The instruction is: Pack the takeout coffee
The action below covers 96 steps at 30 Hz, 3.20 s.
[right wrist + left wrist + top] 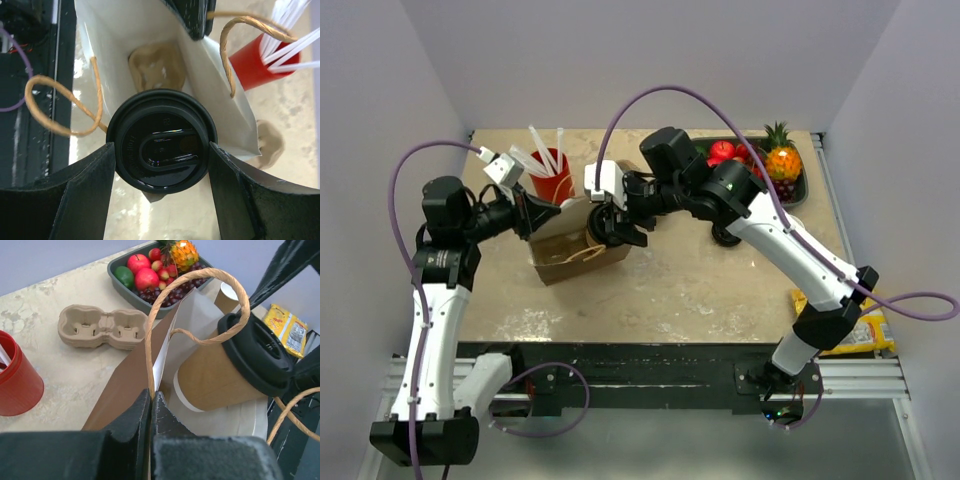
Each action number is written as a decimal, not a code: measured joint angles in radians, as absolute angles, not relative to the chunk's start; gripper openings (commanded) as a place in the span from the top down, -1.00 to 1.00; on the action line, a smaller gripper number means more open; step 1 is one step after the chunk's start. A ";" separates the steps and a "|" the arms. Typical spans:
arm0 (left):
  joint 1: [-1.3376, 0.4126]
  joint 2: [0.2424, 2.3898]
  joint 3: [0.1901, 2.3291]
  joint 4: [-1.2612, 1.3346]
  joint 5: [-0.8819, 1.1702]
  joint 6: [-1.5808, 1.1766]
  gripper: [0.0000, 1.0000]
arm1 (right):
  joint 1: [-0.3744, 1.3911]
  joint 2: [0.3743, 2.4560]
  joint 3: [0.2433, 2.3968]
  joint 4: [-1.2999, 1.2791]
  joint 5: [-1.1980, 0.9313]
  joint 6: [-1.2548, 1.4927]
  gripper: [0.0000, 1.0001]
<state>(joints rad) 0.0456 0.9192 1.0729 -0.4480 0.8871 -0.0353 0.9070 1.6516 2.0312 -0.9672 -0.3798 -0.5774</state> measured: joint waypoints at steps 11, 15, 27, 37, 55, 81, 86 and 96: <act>-0.035 0.829 1.026 -0.474 0.776 -0.024 1.00 | 0.936 1.703 2.108 -1.060 -0.338 -0.540 1.00; -0.048 0.822 0.992 -0.472 0.773 -0.043 1.00 | 1.000 1.731 2.113 -1.073 -0.307 -0.558 1.00; -0.058 0.769 0.916 -0.445 0.765 -0.098 1.00 | 1.040 1.813 2.147 -1.152 -0.265 -0.591 1.00; -0.061 0.693 0.799 -0.366 0.807 -0.139 1.00 | 1.047 1.796 1.877 -1.066 -0.221 -0.686 1.00; -0.062 0.639 0.771 -0.348 0.807 -0.177 1.00 | 1.055 1.749 1.740 -0.912 -0.203 -0.706 1.00; -0.067 0.658 0.754 -0.311 0.810 -0.205 1.00 | 1.073 1.748 1.575 -0.788 -0.200 -0.712 0.87; -0.067 0.663 0.754 -0.311 0.810 -0.198 1.00 | 1.073 1.748 1.569 -0.780 -0.194 -0.716 0.48; -0.067 0.676 0.754 -0.310 0.811 -0.164 1.00 | 1.073 1.749 1.571 -0.787 -0.170 -0.719 -0.28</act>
<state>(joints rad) -0.0669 0.6758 0.7544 -0.3103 0.8112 -0.1638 1.0729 1.7493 1.5715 -0.7868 -0.1703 -0.7185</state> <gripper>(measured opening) 0.029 0.709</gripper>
